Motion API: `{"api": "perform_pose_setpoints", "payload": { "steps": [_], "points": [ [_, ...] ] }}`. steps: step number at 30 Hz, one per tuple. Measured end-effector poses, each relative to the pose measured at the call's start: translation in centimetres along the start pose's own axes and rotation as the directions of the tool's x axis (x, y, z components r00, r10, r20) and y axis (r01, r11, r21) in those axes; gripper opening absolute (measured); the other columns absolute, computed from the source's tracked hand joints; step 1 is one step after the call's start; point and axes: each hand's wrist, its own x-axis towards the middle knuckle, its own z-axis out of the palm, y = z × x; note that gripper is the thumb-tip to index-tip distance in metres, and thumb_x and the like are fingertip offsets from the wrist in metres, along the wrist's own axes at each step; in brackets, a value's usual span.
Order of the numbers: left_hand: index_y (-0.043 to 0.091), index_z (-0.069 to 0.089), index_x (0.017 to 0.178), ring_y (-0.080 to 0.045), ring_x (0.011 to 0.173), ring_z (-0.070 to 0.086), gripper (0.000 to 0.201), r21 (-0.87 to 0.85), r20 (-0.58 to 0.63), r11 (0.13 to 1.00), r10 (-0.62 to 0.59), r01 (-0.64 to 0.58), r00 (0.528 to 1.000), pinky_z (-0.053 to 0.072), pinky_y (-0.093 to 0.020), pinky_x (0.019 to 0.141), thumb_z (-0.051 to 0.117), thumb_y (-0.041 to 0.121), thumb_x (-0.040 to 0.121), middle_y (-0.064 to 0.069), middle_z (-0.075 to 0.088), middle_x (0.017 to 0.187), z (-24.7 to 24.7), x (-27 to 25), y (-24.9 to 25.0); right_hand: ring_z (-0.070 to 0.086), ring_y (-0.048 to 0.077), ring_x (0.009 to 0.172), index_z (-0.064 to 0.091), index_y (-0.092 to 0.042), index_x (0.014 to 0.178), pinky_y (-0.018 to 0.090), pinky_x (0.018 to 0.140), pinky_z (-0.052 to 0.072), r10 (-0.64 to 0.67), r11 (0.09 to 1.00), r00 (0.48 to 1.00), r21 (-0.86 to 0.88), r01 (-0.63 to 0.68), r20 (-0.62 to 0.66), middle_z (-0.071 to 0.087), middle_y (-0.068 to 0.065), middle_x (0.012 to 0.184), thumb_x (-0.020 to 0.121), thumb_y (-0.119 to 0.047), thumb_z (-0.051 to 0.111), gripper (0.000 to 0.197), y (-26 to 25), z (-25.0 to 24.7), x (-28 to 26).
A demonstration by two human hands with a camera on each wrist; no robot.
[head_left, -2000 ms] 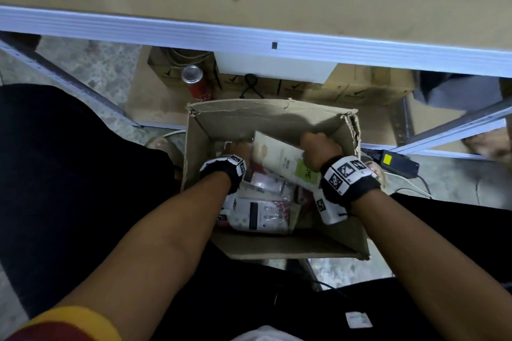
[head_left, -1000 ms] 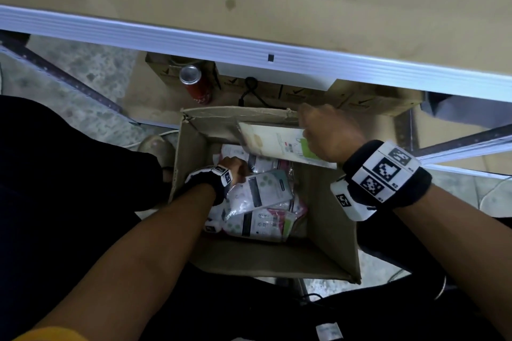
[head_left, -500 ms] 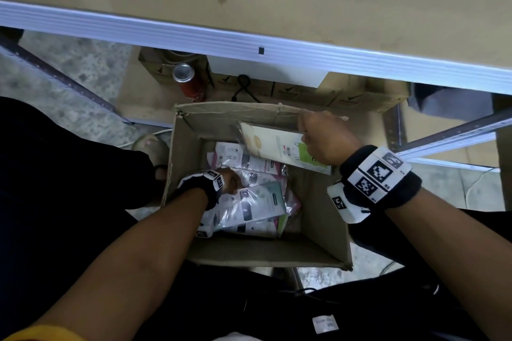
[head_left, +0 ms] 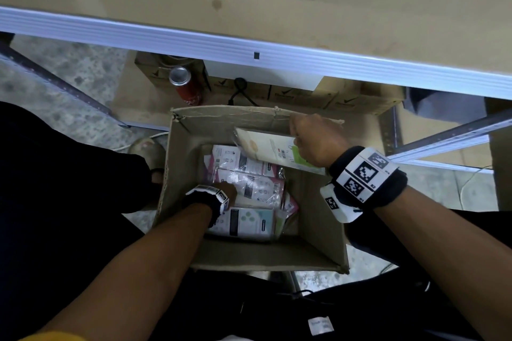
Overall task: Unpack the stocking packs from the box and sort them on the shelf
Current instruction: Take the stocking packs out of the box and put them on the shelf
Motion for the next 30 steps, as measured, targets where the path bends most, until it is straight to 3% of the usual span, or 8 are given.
{"api": "perform_pose_setpoints", "payload": {
  "steps": [5,8,12,15,20,23,27,30],
  "points": [
    [0.006,0.050,0.132,-0.032,0.124,0.056,0.052,-0.070,-0.001,0.998,0.005,-0.005,1.000,0.048,-0.043,0.102,0.069,0.002,0.084,-0.016,0.055,0.137,0.0,-0.6,-0.1,0.052,0.024,0.075,0.043,-0.019,0.098,0.035,0.062,0.040,-0.055,0.998,0.998,-0.044,0.055,-0.007,0.062,0.008,0.096,0.091,-0.009,0.058,0.019,-0.7,-0.1,0.2],
    [0.006,0.059,0.125,-0.032,0.120,0.060,0.048,-0.048,0.021,0.999,0.005,-0.004,1.000,0.051,-0.042,0.101,0.073,0.004,0.080,-0.017,0.058,0.134,-0.6,-1.1,0.2,0.051,0.024,0.078,0.049,-0.016,0.110,0.035,0.064,0.037,-0.085,0.995,0.996,-0.049,0.084,-0.021,0.063,0.009,0.103,0.091,-0.009,0.058,0.022,-1.3,-0.3,0.3],
    [0.002,0.067,0.111,-0.032,0.115,0.064,0.029,-0.006,0.023,0.999,0.053,-0.053,0.998,0.053,-0.034,0.091,0.073,0.004,0.083,-0.019,0.063,0.127,-2.2,-2.1,1.8,0.062,0.031,0.101,0.051,-0.011,0.127,0.038,0.071,0.044,-0.109,0.989,0.994,-0.103,0.105,-0.026,0.064,0.012,0.117,0.091,-0.011,0.060,0.037,-2.1,0.1,0.6],
    [0.007,0.070,0.112,-0.033,0.110,0.066,0.028,-0.006,-0.072,0.996,0.086,-0.087,0.994,0.054,-0.037,0.088,0.066,0.001,0.085,-0.018,0.066,0.123,-3.4,-3.4,2.8,0.063,0.031,0.104,0.052,-0.011,0.128,0.041,0.080,0.052,-0.122,0.984,0.992,-0.137,0.117,-0.022,0.064,0.011,0.117,0.091,-0.011,0.058,0.037,-2.6,0.3,0.8],
    [0.007,0.071,0.108,-0.034,0.106,0.067,0.021,0.072,-0.224,0.993,0.106,-0.092,0.969,0.047,-0.031,0.076,0.064,0.006,0.088,-0.017,0.068,0.118,-5.8,-6.2,3.6,0.064,0.030,0.103,0.050,-0.014,0.131,0.041,0.082,0.055,-0.120,0.984,0.993,-0.138,0.116,-0.023,0.066,0.011,0.116,0.091,-0.011,0.056,0.040,-3.2,0.1,0.4],
    [0.007,0.071,0.113,-0.031,0.109,0.066,0.023,0.096,-0.291,0.993,0.095,-0.070,0.952,0.049,-0.032,0.082,0.062,0.006,0.091,-0.015,0.068,0.120,-7.6,-8.5,3.8,0.064,0.030,0.101,0.055,-0.015,0.126,0.036,0.075,0.051,-0.095,0.990,0.994,-0.108,0.089,-0.052,0.066,0.011,0.116,0.090,-0.010,0.056,0.036,-3.0,-0.1,-0.4],
    [0.004,0.068,0.117,-0.037,0.108,0.064,0.026,0.212,-0.396,0.976,0.131,-0.049,0.909,0.052,-0.038,0.087,0.059,0.007,0.092,-0.017,0.063,0.123,-9.8,-12.5,4.1,0.063,0.036,0.103,0.053,-0.018,0.121,0.040,0.081,0.049,-0.051,0.995,0.994,-0.087,0.043,-0.094,0.061,0.014,0.118,0.091,-0.012,0.055,0.031,-2.7,-1.3,-2.2],
    [0.009,0.068,0.112,-0.035,0.111,0.063,0.022,0.254,-0.472,0.967,0.148,-0.026,0.869,0.052,-0.037,0.086,0.059,0.007,0.092,-0.014,0.064,0.121,-11.6,-16.1,4.6,0.063,0.035,0.097,0.053,-0.016,0.111,0.040,0.080,0.050,-0.037,0.995,0.987,-0.102,0.021,-0.155,0.063,0.014,0.112,0.092,-0.011,0.055,0.019,-2.6,-2.6,-4.0]
  ]
}}
